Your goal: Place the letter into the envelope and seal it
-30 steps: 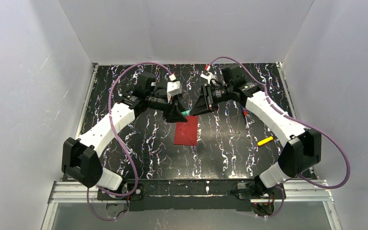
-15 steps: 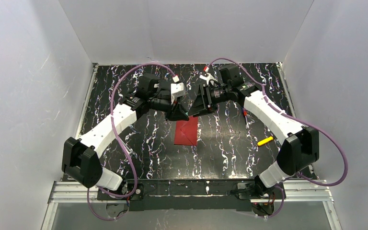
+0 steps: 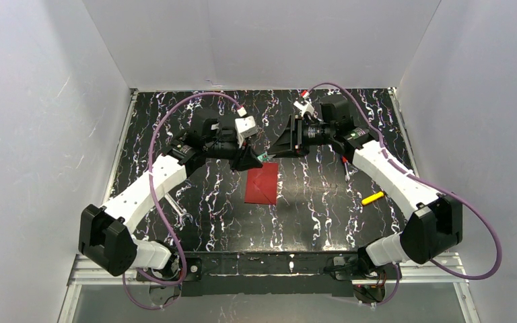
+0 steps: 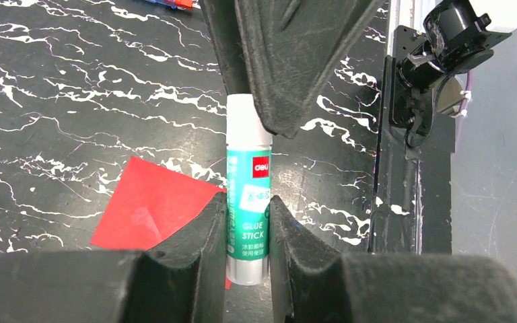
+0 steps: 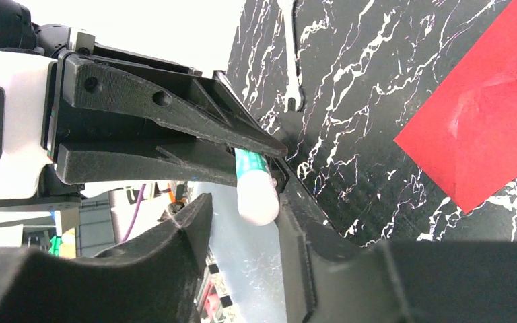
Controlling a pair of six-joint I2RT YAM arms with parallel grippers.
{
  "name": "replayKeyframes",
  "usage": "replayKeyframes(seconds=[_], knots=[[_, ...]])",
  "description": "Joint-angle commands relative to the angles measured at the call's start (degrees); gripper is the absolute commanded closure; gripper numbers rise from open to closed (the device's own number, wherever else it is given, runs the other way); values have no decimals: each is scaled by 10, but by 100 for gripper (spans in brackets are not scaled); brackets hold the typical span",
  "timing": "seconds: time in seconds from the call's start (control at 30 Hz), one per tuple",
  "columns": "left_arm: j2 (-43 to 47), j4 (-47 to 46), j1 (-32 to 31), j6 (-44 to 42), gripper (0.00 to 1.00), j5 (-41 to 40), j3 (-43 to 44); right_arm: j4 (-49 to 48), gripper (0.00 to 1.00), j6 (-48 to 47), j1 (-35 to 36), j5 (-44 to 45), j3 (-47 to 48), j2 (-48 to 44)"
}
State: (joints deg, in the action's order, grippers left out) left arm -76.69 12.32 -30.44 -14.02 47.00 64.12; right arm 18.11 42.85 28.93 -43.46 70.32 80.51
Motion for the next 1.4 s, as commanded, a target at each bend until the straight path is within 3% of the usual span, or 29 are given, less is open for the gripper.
replayKeyframes(seconds=[0.0,0.3,0.63,0.87,1.17,1.37], knots=[[15,-7,-1,10,100,-5,-3,-43,57,26,0,-6,-3,-8],[15,-47,-1,21,100,1,-1,-106,99,70,2,-25,-34,3],[-66,-94,-1,9,100,-57,92,-269,99,152,66,-42,-120,37],[-105,-90,2,-5,100,-93,147,-292,99,162,89,-57,-135,54],[-178,-118,15,48,100,-114,233,-313,99,170,132,-64,-139,87],[-197,-120,20,68,100,-125,245,-309,99,167,150,-68,-127,93]])
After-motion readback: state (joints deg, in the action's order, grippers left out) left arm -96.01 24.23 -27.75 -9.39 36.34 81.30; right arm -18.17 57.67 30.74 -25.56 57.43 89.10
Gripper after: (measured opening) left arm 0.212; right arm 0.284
